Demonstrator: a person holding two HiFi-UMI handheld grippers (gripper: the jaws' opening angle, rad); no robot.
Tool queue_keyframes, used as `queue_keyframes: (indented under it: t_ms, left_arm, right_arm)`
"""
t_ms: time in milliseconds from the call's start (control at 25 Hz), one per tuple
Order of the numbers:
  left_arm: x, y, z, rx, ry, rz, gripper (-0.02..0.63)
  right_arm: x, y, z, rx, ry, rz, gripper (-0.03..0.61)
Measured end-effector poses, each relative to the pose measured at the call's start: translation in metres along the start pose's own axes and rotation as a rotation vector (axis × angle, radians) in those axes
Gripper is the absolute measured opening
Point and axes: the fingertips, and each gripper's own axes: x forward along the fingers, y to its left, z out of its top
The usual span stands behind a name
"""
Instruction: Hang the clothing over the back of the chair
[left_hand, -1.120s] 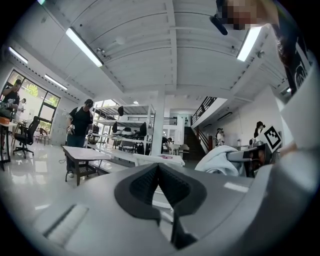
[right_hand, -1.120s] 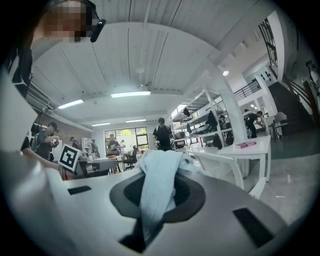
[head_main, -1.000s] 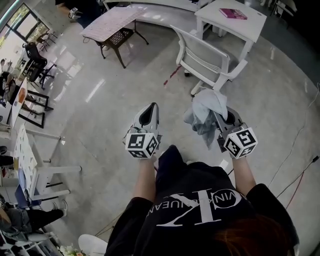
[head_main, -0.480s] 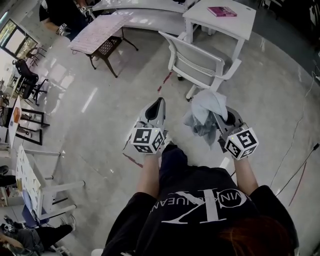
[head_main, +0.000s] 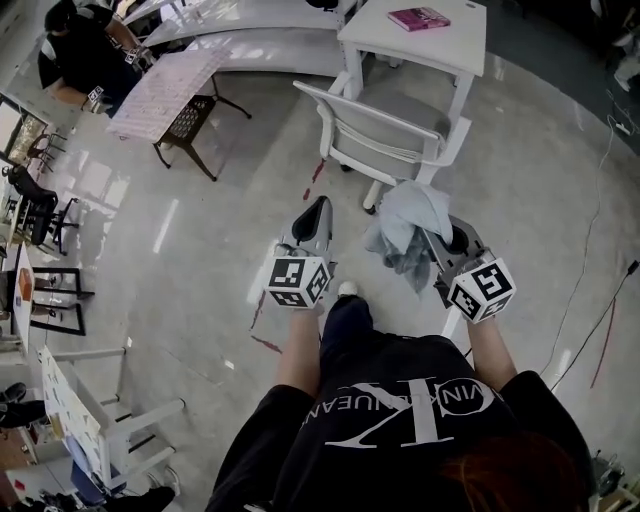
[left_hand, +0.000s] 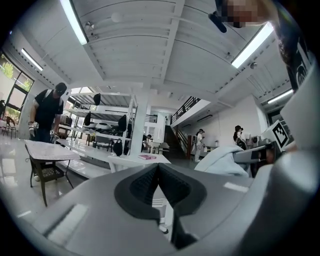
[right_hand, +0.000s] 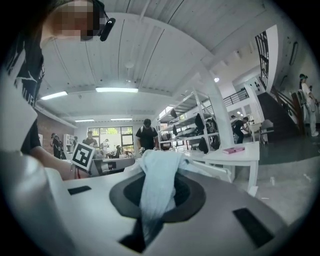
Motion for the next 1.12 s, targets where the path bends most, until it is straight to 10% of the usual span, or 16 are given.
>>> queue_keyframes:
  t_ms: [1120]
  left_arm:
    - [0.116,0.108,0.016,0.010,0.035,-0.255,0.012]
  right_arm:
    - [0.163,-0.053,0.077,-0.075,-0.080,-0.277,0.043]
